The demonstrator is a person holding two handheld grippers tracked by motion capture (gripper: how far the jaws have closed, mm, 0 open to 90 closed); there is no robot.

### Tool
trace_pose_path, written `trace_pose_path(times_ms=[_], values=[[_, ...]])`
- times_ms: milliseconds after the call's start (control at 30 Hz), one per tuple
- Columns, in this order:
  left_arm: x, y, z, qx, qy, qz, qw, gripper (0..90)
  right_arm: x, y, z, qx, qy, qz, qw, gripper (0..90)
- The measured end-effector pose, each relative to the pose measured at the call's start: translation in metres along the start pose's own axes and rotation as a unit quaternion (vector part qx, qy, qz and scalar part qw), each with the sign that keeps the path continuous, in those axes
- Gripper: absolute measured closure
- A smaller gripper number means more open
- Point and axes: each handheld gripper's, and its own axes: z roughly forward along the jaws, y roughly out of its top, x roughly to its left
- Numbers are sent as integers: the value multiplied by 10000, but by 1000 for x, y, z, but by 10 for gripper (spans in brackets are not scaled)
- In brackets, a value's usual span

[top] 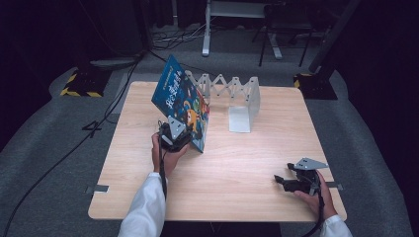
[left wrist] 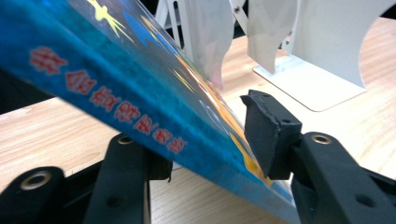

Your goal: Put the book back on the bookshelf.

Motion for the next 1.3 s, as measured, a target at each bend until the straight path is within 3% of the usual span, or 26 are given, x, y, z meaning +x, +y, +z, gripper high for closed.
trace_pose_path(times_ms=[100, 433, 600, 800, 867, 1033, 1067, 1167, 1200, 1267, 1300], values=[[1, 1, -6, 53, -79, 112, 9999, 508, -1, 0, 0, 39, 26, 56, 10000, 243], [4, 2, -23, 148, -326, 203, 9992, 432, -1, 2, -1, 112, -34, 39, 9999, 241], [5, 2, -29, 240, -485, 236, 9983, 402, 0, 4, -2, 163, -55, 27, 9998, 239], [3, 2, -39, 375, -619, 412, 9965, 318, 5, 8, -7, 200, -61, -56, 9998, 228], [3, 0, -45, 481, -775, 387, 9951, 293, 7, 10, -9, 228, -104, -122, 9996, 226], [3, -3, -55, 619, -883, 560, 9926, 228, 8, 14, -14, 228, -95, -120, 9996, 223], [2, -6, -60, 745, -995, 648, 9901, 211, 9, 15, -15, 218, -107, -115, 9996, 220], [1, -11, -65, 912, -1130, 807, 9861, 190, 11, 18, -18, 209, -85, -168, 9996, 211], [1, -11, -65, 912, -1130, 807, 9861, 185, 11, 18, -18, 209, -85, -168, 9996, 211], [-1, -18, -71, 1093, -1108, 1100, 9817, 171, 15, 18, -21, 243, -91, -235, 9994, 202], [-1, -20, -73, 1130, -1089, 1167, 9807, 170, 15, 18, -22, 254, -102, -263, 9993, 197]])
